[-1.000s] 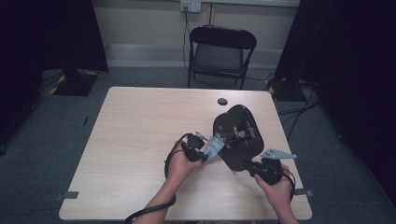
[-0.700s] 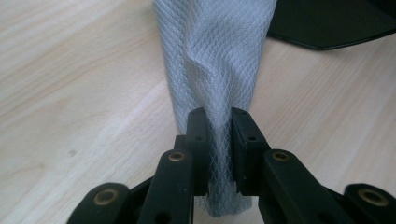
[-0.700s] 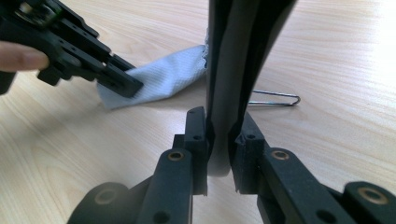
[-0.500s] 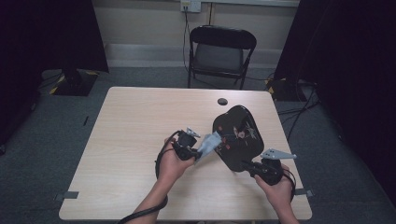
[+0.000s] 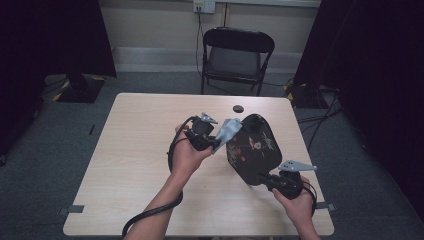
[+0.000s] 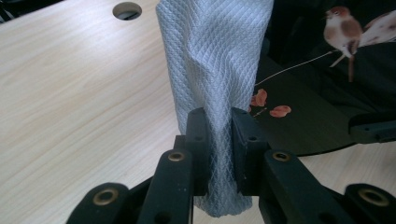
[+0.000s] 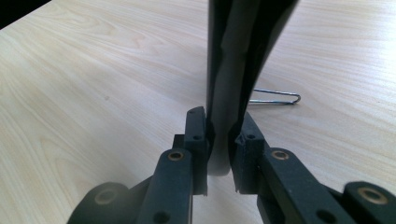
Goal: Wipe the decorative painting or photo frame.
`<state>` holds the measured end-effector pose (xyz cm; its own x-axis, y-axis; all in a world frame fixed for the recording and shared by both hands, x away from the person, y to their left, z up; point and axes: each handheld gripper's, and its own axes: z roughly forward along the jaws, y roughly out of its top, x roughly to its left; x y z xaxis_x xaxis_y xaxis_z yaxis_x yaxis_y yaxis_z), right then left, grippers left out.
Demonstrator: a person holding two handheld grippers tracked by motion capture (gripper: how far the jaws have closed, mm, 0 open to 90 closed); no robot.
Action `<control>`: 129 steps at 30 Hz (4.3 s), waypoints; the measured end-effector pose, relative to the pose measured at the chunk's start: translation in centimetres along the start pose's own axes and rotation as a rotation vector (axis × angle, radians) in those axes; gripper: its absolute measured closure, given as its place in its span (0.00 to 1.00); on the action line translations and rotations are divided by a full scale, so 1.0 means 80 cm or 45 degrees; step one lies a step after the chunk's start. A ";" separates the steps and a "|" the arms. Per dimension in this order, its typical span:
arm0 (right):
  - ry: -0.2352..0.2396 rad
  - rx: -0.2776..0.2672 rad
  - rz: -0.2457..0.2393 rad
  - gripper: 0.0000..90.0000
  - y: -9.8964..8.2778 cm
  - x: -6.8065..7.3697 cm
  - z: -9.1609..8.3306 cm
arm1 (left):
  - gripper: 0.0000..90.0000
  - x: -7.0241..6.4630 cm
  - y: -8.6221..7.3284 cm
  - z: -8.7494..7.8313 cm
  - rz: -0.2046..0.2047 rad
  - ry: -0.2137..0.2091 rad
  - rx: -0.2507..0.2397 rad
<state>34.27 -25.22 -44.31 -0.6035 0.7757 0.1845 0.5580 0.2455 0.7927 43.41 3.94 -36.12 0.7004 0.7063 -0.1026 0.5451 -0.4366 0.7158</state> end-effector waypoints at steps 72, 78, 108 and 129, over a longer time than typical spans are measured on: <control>0.001 -0.002 -0.002 0.88 -0.001 0.000 0.000 | 0.87 -0.034 0.015 -0.025 0.102 -0.025 0.010; 0.003 -0.004 -0.004 0.88 -0.001 0.000 0.000 | 0.87 -0.037 0.006 -0.007 0.099 -0.034 0.041; 0.000 -0.002 -0.002 0.88 -0.001 0.001 0.000 | 0.87 -0.030 -0.081 0.078 0.031 -0.076 0.245; -0.001 -0.001 0.000 0.88 -0.001 0.001 0.000 | 0.87 -0.023 -0.068 0.038 0.040 -0.073 0.227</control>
<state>34.20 -25.18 -44.33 -0.6033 0.7761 0.1838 0.5574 0.2454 0.7932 40.57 3.28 -41.94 0.7407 0.6600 -0.1254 0.5920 -0.5530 0.5863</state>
